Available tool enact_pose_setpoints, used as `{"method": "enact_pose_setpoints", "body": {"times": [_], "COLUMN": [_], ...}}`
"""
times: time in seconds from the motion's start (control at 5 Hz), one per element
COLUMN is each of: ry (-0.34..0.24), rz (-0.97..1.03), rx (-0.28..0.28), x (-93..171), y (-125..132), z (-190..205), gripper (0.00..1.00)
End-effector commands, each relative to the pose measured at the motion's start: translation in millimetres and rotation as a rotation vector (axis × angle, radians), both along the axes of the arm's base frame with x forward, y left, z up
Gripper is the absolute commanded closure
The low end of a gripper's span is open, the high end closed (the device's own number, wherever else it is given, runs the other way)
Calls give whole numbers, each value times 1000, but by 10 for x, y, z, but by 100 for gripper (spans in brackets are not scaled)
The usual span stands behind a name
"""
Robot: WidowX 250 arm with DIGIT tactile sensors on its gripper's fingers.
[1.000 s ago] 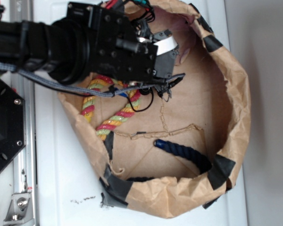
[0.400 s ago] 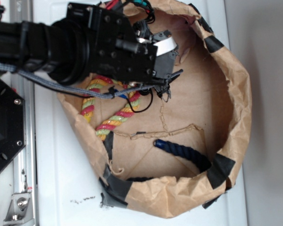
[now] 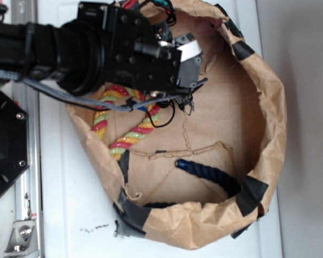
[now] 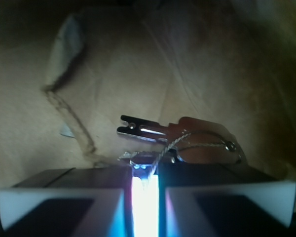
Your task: Grab the silver keys.
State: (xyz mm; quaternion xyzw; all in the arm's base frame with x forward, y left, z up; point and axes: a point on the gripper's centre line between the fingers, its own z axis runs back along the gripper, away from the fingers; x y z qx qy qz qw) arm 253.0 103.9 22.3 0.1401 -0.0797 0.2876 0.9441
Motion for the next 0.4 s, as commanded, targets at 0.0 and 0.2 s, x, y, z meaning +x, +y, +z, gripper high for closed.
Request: {"method": "enact_pose_setpoints", "body": {"times": [0.0,0.2], "ry": [-82,-112], "rz": [-27,-84], "rx": [-173,-323], "x": [48,83], "y": [-244,-609], "z": [741,1229], "gripper": [100,100]}}
